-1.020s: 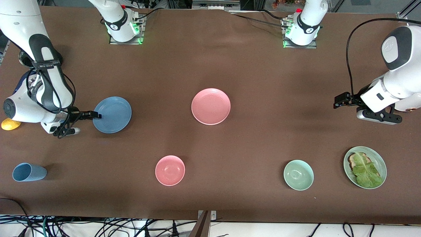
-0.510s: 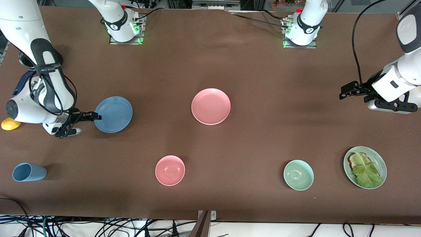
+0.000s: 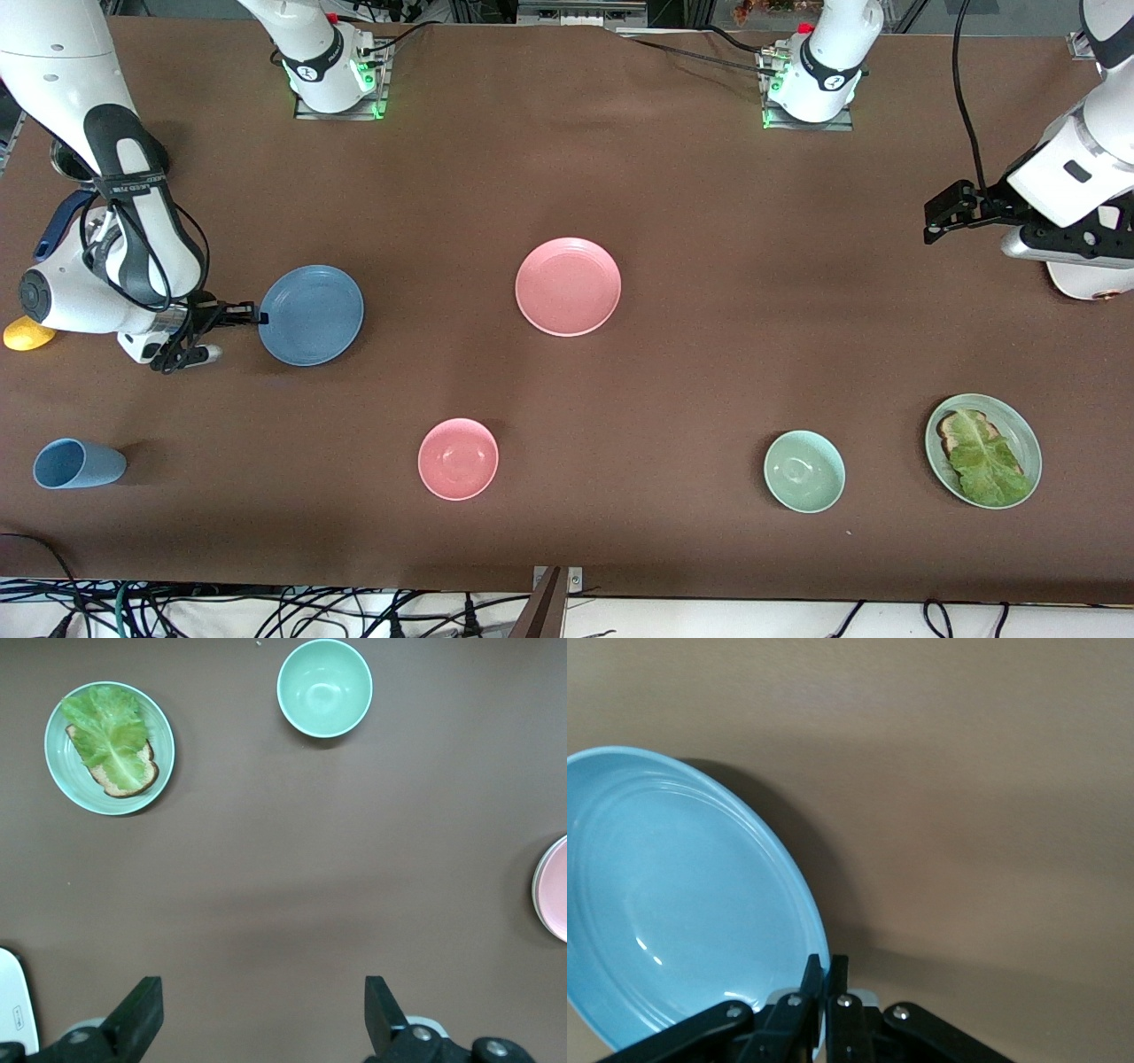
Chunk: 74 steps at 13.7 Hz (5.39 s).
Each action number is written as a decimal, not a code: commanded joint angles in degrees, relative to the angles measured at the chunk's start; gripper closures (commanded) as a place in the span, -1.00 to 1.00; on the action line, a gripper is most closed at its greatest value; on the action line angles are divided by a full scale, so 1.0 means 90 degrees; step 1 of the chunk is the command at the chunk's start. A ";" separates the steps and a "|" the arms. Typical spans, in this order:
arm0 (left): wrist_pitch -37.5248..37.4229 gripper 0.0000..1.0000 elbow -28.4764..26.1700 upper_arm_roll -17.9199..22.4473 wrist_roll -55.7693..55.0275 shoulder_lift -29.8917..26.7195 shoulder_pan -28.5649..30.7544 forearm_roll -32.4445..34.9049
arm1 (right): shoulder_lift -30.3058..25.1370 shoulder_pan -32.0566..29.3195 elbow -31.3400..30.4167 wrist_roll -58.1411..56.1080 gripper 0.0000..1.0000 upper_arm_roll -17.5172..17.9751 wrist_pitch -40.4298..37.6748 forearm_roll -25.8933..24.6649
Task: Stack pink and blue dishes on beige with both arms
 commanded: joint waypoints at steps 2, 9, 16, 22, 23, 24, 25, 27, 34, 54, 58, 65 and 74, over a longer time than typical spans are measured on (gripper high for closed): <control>-0.0337 -1.00 0.0173 -0.0007 -0.0093 0.0021 0.0169 0.0147 | -0.0091 -0.0011 0.0800 -0.0042 1.00 0.0329 -0.1217 0.0109; -0.1090 -1.00 0.0241 -0.0056 -0.0513 0.0040 0.0334 -0.0135 | -0.0628 0.0680 0.1232 0.2784 1.00 0.1296 -0.1954 0.0011; -0.1324 -1.00 0.0066 -0.0056 -0.0494 -0.0203 0.0325 -0.0419 | -0.0395 0.2847 0.1329 0.5911 1.00 0.1306 -0.0530 0.0041; -0.1568 -1.00 0.0085 0.0090 -0.0504 -0.0204 -0.0151 -0.0351 | 0.0172 0.3797 0.1242 0.6569 1.00 0.1267 0.0302 0.0011; -0.1568 -1.00 0.0095 0.0429 -0.0504 -0.0204 -0.0453 -0.0341 | 0.0260 0.3827 0.1251 0.6569 1.00 0.1267 0.0312 0.0011; -0.1568 -1.00 0.0095 0.0674 -0.0446 -0.0194 -0.0620 -0.0341 | 0.0299 0.3827 0.1242 0.6569 1.00 0.1267 0.0322 0.0002; -0.1559 -1.00 0.0104 0.0696 -0.0406 -0.0146 -0.0603 -0.0351 | 0.0319 0.3846 0.1242 0.6569 1.00 0.1267 0.0332 0.0002; -0.1559 -1.00 0.0114 0.0706 -0.0406 -0.0097 -0.0593 -0.0351 | 0.0319 0.3895 0.1212 0.6569 1.00 0.1277 0.0322 -0.0008; -0.1461 -1.00 0.0222 0.0696 -0.0416 0.0197 -0.0593 -0.0341 | 0.0416 0.4022 0.1095 0.6569 1.00 0.1228 0.0352 -0.0115; -0.1217 -1.00 0.0222 0.0686 -0.0426 0.0216 -0.0593 -0.0360 | -0.1984 0.3983 0.1290 0.5587 -1.00 -0.1045 -0.1804 -0.2440; -0.1217 -1.00 0.0222 0.0686 -0.0426 0.0226 -0.0593 -0.0380 | -0.2366 0.3974 0.1348 0.4550 -1.00 -0.2119 -0.2313 -0.1807; -0.1217 -1.00 0.0222 0.0686 -0.0426 0.0236 -0.0593 -0.0390 | -0.2757 0.3954 0.2101 0.3816 -1.00 -0.2902 -0.3768 -0.1873; -0.1217 -1.00 0.0222 0.0686 -0.0426 0.0236 -0.0593 -0.0390 | -0.2640 0.3974 0.2101 0.3659 -1.00 -0.2942 -0.3701 -0.1786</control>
